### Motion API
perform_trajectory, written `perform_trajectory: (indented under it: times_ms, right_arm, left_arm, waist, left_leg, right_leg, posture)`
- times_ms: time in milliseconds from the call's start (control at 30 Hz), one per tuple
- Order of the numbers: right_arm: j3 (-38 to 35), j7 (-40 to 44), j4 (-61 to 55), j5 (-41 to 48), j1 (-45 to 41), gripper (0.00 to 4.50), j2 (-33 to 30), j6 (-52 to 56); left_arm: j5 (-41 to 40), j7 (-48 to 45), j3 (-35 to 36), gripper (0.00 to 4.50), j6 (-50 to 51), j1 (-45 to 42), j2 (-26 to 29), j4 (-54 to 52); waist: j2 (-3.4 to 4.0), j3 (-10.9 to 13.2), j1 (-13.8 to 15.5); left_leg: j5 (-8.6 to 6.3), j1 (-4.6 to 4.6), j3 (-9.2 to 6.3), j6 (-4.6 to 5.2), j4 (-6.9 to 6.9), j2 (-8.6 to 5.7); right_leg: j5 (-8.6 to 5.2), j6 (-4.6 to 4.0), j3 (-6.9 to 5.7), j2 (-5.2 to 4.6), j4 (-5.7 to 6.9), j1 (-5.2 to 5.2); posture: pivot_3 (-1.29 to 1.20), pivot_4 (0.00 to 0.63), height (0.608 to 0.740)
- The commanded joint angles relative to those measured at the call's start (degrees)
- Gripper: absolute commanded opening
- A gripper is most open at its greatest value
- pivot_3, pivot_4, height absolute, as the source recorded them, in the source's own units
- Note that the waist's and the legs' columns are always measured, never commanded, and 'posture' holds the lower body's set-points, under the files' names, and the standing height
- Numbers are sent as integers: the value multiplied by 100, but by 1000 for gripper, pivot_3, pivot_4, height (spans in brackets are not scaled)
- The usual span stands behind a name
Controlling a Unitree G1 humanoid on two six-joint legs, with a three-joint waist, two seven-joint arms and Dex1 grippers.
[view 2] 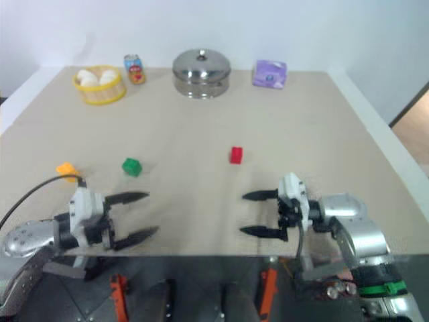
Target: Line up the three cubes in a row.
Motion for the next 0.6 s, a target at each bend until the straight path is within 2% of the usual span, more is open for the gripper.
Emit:
perform_trajectory:
  times_ms: [33, 133, 300, 433, 600]
  right_arm:
    - [57, 110, 723, -153, -950, 4500, 27, -83]
    - [250, 189, 2005, -568, -2038, 4500, 241, -453]
    - [617, 186, 4786, -1541, -3698, 4500, 682, -1719]
    - [692, 73, 6264, -2036, -4479, 4500, 963, -2391]
    - [708, -122, 7068, -2528, -4857, 4500, 1226, -2788]
  left_arm:
    - [-378, 757, -24, 4481, 383, -517, -415, -237]
    - [-18, 1159, -250, 4481, 225, -934, -859, -24]
    - [468, 1612, -621, 4481, -85, -1527, -1565, 454]
    - [741, 1768, -751, 4481, -279, -1734, -1859, 664]
    - [801, 1878, -744, 4481, -293, -1714, -1976, 607]
  waist:
    - [-3, 0, 0]
    - [-4, -1, -6]
    - [4, 2, -2]
    - [8, 5, -5]
    - [9, 6, -6]
  left_leg:
    - [1, -2, 0, 1, 4, 0]
    - [2, 6, 0, 2, 12, 0]
    - [0, 2, -13, 2, 2, 8]
    - [-2, -4, -10, 2, -8, 6]
    - [-9, 0, -11, 3, -22, 7]
  right_leg:
    - [5, 4, 0, 1, 0, 0]
    - [7, 3, 1, 6, 0, 14]
    - [21, 10, 22, 41, 1, 14]
    - [32, 40, 30, 45, 2, 5]
    - [31, 39, 31, 46, 3, 3]
  posture:
    - [0, 150, 739]
    - [0, 150, 739]
    - [0, 150, 739]
    - [0, 150, 739]
    - [0, 150, 739]
